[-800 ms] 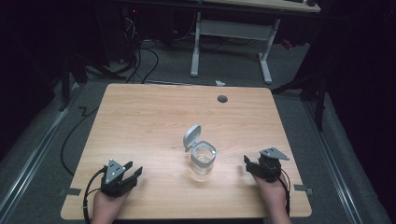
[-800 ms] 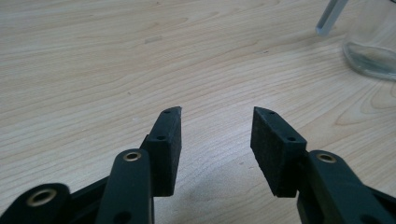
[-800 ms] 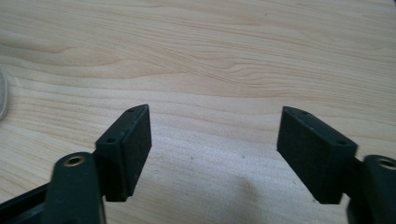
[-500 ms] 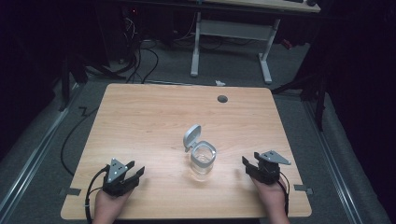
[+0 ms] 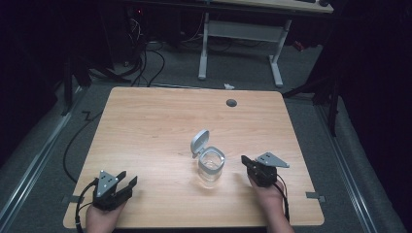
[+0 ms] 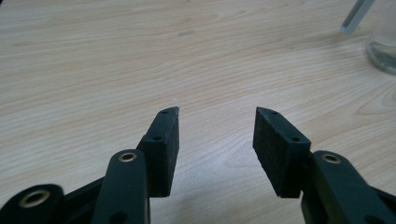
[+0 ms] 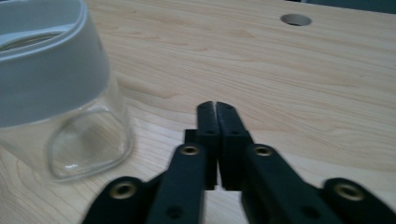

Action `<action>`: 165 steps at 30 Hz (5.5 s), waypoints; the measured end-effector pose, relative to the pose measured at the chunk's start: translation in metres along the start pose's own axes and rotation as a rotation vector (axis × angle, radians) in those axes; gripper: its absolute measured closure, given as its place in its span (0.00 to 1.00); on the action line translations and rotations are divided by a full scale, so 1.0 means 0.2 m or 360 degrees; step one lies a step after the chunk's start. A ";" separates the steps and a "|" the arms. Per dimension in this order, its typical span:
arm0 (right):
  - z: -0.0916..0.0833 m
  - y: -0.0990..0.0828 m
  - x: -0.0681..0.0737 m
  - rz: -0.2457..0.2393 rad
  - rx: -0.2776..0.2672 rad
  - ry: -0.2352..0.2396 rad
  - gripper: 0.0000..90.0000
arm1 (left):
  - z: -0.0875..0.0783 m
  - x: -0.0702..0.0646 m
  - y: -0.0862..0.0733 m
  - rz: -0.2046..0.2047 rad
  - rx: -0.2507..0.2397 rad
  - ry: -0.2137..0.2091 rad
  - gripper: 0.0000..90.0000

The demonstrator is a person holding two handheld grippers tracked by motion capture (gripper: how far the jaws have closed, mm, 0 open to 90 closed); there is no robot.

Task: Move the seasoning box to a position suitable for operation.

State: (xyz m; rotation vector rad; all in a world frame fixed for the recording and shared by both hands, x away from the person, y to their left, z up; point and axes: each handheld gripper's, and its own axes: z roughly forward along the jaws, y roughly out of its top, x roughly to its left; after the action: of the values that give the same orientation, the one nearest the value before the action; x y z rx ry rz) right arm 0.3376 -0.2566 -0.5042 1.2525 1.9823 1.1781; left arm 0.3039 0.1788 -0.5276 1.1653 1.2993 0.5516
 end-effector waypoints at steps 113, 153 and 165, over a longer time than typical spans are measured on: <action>-0.02 -0.04 0.28 -0.0036 -0.0011 0.0176 1.00 | 0.15 -0.67 -0.33 0.0027 0.0295 -0.0572 0.97; 0.16 0.49 0.32 -0.0122 -0.0258 0.0194 0.99 | 0.20 -0.72 -0.36 -0.0027 0.0300 -0.0578 1.00; 0.09 0.38 0.40 -0.0162 -0.0254 0.0246 0.99 | 0.20 -0.72 -0.36 -0.0026 0.0296 -0.0586 1.00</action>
State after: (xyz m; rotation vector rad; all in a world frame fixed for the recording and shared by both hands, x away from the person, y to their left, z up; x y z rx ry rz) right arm 0.3503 -0.1635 -0.4447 0.9964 1.9905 1.3882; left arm 0.2844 0.0144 -0.5327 1.3362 1.0558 0.1919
